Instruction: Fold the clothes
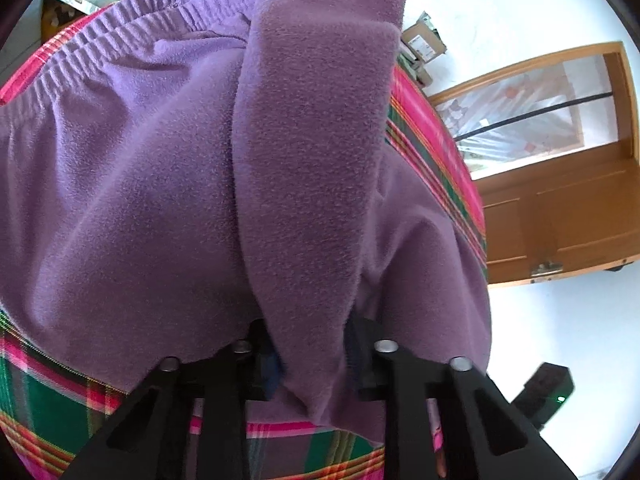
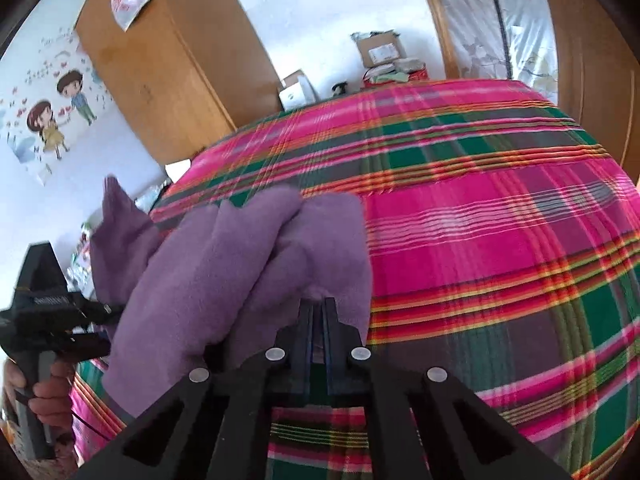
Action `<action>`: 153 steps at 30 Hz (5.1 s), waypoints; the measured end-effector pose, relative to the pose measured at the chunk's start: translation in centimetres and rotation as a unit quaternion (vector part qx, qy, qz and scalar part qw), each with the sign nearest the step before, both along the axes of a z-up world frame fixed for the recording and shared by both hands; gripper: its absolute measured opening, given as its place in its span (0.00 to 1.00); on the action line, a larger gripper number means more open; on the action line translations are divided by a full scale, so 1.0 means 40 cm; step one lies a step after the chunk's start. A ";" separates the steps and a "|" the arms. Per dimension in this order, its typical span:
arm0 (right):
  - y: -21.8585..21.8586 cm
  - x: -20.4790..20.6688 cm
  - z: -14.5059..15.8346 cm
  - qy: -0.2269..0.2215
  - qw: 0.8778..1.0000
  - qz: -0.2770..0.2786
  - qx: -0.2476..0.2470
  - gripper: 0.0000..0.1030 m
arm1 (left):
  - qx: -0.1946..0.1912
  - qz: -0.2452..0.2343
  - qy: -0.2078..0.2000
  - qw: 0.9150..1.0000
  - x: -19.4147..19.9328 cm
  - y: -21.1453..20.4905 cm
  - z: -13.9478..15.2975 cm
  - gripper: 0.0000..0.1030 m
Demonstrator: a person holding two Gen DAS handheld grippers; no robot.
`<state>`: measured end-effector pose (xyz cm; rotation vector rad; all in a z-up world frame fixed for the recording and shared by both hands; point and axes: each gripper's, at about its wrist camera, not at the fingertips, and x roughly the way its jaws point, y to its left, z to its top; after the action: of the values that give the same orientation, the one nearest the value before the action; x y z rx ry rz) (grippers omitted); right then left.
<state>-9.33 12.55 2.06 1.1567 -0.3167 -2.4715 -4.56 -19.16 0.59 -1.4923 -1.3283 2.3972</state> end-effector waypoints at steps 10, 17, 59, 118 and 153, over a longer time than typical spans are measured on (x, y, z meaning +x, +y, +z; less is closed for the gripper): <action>0.109 0.025 0.030 0.008 0.999 -0.038 -0.036 0.04 | -0.004 0.008 0.000 1.000 -0.013 0.040 0.005 0.11; 0.148 0.002 -0.013 -0.023 0.994 -0.042 -0.094 0.41 | 0.002 0.014 -0.007 1.000 -0.001 0.017 0.001 0.11; 0.448 0.142 0.155 0.112 0.955 -0.274 0.013 0.05 | 0.005 0.003 0.038 0.999 -0.059 0.093 0.070 0.07; 0.427 -0.411 0.109 0.039 0.909 -0.358 0.211 0.05 | -0.092 0.062 0.025 0.994 -0.552 -0.119 0.149 0.06; 0.396 -0.437 0.013 -0.008 0.930 -0.307 0.200 0.11 | -0.071 0.043 0.023 0.996 -0.533 -0.142 0.111 0.39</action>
<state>-26.82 28.38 2.58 1.3994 -0.2033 -3.1878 -25.88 -24.85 5.04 -1.4288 -1.2627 2.6137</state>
